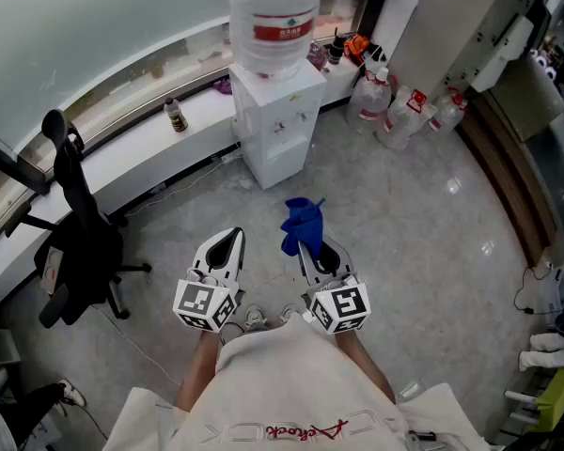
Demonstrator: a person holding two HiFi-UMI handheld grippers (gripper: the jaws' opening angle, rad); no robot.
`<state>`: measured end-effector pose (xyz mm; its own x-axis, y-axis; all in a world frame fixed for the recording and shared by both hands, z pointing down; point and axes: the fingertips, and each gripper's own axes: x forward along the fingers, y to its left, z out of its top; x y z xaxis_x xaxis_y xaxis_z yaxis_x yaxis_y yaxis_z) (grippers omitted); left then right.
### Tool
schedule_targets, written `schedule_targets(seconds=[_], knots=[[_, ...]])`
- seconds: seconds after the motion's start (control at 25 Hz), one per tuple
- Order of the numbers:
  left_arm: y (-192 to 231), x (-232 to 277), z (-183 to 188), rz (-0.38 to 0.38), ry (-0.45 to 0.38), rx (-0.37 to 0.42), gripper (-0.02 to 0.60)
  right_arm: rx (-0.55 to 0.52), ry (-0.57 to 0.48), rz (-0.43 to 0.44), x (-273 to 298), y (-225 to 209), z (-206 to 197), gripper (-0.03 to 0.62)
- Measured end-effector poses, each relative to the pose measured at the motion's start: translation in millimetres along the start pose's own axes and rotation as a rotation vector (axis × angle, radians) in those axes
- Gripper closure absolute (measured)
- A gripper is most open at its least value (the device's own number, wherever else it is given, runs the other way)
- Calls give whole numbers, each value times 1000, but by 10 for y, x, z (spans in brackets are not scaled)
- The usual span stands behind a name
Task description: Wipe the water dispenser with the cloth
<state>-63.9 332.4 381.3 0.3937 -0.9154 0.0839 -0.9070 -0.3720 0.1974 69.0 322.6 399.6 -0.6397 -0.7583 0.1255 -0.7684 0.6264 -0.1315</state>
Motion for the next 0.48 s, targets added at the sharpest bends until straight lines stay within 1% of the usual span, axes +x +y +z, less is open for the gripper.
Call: schedule_targets(seconds=[0.24,0.48], knots=[[-60,30,66,-3,-6,38,572,-15,-16,4,0,-17,72,505],[-170,17,66,-4,-7,36,572,7,-46,30,-96,-21,108,505]])
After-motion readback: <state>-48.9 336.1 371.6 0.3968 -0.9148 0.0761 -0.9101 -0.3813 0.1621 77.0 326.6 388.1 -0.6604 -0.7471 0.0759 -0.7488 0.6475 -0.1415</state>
